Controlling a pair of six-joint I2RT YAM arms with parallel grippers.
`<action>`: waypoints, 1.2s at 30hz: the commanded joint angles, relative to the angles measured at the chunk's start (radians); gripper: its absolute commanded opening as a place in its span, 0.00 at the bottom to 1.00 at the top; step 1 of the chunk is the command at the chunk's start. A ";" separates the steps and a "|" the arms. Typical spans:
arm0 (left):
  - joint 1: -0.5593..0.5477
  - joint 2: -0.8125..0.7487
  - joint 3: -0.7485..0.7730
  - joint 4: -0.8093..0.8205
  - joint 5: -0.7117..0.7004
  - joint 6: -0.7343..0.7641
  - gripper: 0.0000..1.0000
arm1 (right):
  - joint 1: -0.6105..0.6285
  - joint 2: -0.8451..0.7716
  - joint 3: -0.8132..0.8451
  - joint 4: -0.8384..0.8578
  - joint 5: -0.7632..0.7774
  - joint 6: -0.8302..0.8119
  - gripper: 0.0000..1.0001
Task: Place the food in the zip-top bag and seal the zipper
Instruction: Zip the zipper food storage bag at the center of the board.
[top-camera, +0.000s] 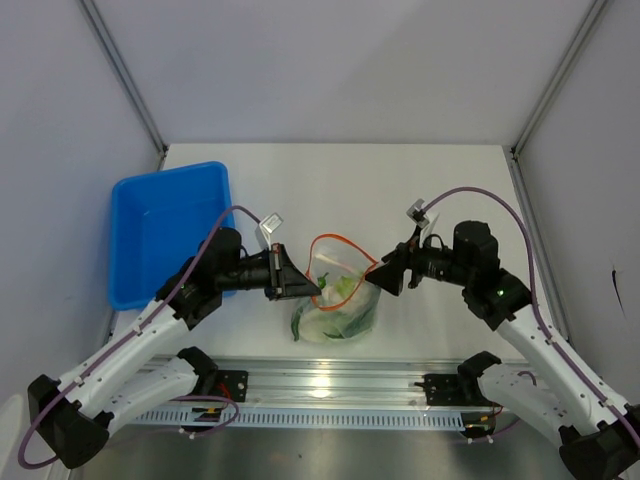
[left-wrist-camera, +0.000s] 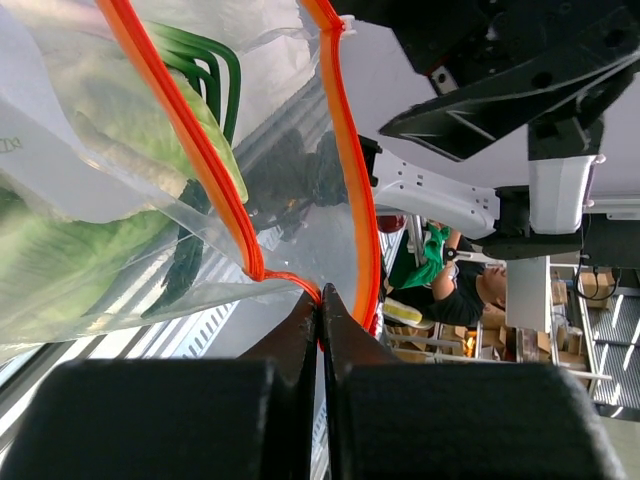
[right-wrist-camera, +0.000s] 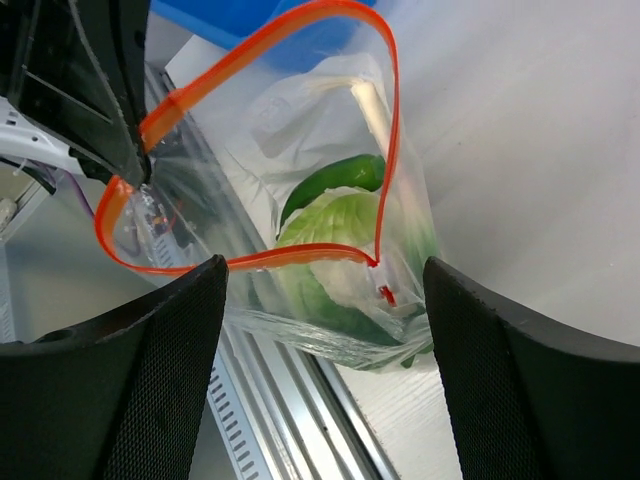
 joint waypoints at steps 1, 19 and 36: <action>0.016 -0.026 -0.007 0.035 0.037 -0.009 0.01 | -0.003 -0.008 -0.068 0.131 -0.015 0.034 0.80; 0.033 -0.021 -0.027 0.068 0.077 -0.029 0.00 | -0.005 -0.046 -0.254 0.412 -0.010 0.057 0.62; 0.036 -0.020 -0.046 0.086 0.077 -0.042 0.01 | -0.003 -0.025 -0.323 0.555 -0.051 0.091 0.30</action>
